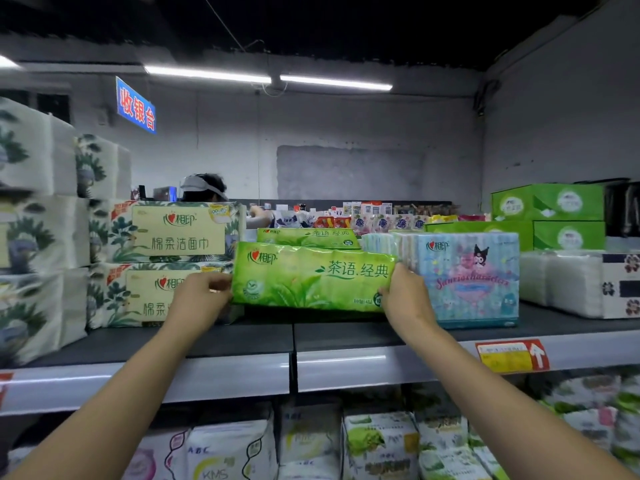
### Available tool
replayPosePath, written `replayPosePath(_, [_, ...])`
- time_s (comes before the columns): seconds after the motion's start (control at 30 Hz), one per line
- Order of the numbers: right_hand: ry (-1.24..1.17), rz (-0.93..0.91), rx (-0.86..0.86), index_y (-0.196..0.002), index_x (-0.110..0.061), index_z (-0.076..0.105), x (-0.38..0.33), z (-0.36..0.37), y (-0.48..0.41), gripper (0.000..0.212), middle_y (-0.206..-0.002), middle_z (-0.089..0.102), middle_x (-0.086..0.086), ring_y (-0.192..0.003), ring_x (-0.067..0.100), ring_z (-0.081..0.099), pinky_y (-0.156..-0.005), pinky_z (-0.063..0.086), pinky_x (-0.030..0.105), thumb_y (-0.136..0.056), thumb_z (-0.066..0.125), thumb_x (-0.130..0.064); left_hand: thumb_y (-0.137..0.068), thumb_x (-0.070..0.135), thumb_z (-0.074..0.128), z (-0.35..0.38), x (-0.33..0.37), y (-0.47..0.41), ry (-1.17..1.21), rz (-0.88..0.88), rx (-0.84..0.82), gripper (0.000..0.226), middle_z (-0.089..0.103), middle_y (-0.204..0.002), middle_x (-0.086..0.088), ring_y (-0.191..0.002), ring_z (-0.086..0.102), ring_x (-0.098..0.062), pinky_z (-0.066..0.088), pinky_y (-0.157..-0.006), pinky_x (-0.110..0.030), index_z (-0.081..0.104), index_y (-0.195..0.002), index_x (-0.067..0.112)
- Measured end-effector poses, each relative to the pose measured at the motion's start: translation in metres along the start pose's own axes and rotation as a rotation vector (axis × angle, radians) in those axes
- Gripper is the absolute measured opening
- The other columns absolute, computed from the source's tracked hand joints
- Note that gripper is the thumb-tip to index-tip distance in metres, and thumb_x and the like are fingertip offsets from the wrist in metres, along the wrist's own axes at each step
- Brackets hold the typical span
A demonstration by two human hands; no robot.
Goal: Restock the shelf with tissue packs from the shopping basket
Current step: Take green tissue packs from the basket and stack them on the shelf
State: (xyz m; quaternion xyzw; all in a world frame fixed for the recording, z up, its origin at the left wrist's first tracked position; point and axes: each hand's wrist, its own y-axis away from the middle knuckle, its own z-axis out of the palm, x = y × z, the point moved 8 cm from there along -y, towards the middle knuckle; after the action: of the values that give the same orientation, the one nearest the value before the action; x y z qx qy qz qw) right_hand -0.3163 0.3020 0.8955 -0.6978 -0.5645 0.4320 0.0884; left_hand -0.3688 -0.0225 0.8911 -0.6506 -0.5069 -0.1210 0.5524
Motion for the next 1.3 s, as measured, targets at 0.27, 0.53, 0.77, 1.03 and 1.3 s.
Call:
replayPosePath(0.27, [-0.035, 0.103, 0.054, -0.130, 0.008, 0.034, -0.012, 0.008, -0.023, 0.044, -0.121, 0.056, 0.024, -0.109, 0.035, 0.059, -0.091, 0.049, 0.042, -0.087, 0.042, 0.013, -0.082, 0.013, 0.069, 0.033, -0.009, -0.008, -0.095, -0.079, -0.282, 0.008, 0.071, -0.076, -0.014, -0.066, 0.063, -0.026, 0.049, -0.067, -0.032, 0.071, -0.087, 0.007])
replayPosePath(0.53, [-0.078, 0.061, -0.080, -0.152, -0.019, 0.007, -0.012, 0.030, -0.031, 0.054, -0.156, 0.018, 0.020, -0.138, 0.033, 0.032, -0.109, 0.028, 0.042, -0.100, 0.017, -0.006, -0.083, 0.016, 0.070, 0.045, -0.002, -0.005, -0.119, -0.050, -0.318, 0.008, 0.072, -0.092, -0.004, -0.090, 0.065, -0.018, 0.048, -0.084, -0.028, 0.066, -0.085, 0.024])
replayPosePath(0.77, [0.167, -0.039, -0.104, -0.148, -0.017, 0.016, -0.005, 0.045, -0.038, 0.059, -0.134, 0.039, 0.026, -0.114, 0.036, 0.051, -0.094, 0.042, 0.043, -0.093, 0.027, 0.000, -0.082, 0.027, 0.067, 0.049, -0.008, -0.004, -0.178, -0.027, -0.380, 0.027, 0.071, -0.108, -0.002, -0.101, 0.064, -0.018, 0.047, -0.095, -0.032, 0.068, -0.107, 0.019])
replayPosePath(1.03, [0.300, -0.176, -0.057, -0.142, -0.011, 0.025, -0.019, 0.040, -0.035, 0.058, -0.110, 0.060, 0.020, -0.095, 0.032, 0.062, -0.069, 0.042, 0.037, -0.088, 0.027, 0.010, -0.071, 0.031, 0.066, 0.052, -0.012, -0.003, -0.178, -0.026, -0.386, 0.025, 0.068, -0.109, -0.003, -0.103, 0.063, -0.020, 0.047, -0.096, -0.035, 0.056, -0.093, 0.028])
replayPosePath(1.3, [0.259, -0.124, -0.073, -0.146, -0.016, 0.024, -0.011, 0.038, -0.035, 0.055, -0.116, 0.055, 0.022, -0.102, 0.034, 0.059, -0.082, 0.047, 0.040, -0.094, 0.025, 0.002, -0.089, 0.015, 0.058, 0.048, -0.014, -0.012, -0.355, -0.012, -0.253, 0.021, 0.066, -0.105, -0.012, -0.098, 0.062, -0.028, 0.050, -0.089, -0.036, 0.064, -0.107, 0.006])
